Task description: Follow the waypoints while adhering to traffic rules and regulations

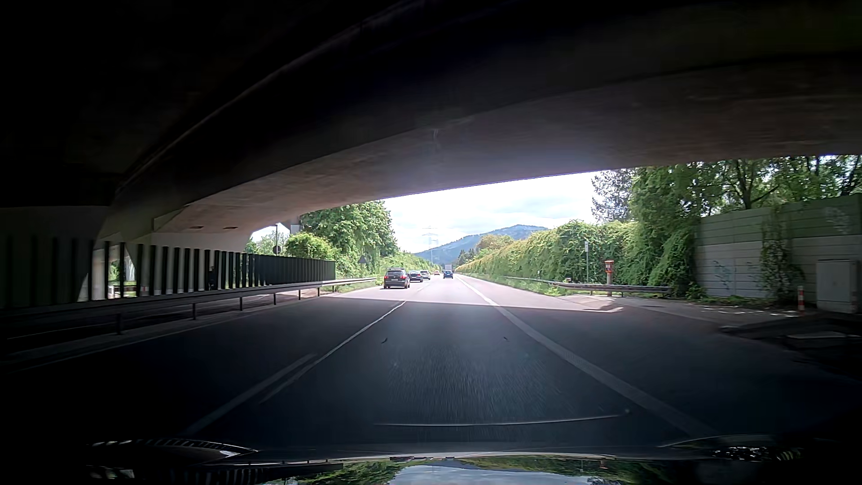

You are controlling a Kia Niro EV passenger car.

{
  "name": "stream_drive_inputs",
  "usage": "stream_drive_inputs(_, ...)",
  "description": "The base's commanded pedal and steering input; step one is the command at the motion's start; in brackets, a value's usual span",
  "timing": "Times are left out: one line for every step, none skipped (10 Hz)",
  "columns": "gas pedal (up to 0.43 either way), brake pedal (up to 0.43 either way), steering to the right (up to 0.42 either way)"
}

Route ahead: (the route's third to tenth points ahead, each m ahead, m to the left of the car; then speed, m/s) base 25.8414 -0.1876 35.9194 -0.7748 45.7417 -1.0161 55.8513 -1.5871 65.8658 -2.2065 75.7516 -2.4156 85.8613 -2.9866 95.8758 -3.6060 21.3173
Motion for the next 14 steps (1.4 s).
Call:
stream_drive_inputs(0.138,0.0,0.0)
stream_drive_inputs(0.138,0.0,0.0)
stream_drive_inputs(0.138,0.0,0.0)
stream_drive_inputs(0.138,0.0,0.0)
stream_drive_inputs(0.138,0.0,0.0)
stream_drive_inputs(0.138,0.0,0.0)
stream_drive_inputs(0.138,0.0,0.0)
stream_drive_inputs(0.138,0.0,0.0)
stream_drive_inputs(0.138,0.0,0.0)
stream_drive_inputs(0.138,0.0,0.0)
stream_drive_inputs(0.138,0.0,0.0)
stream_drive_inputs(0.138,0.0,0.0)
stream_drive_inputs(0.138,0.0,0.0)
stream_drive_inputs(0.138,0.0,0.0)
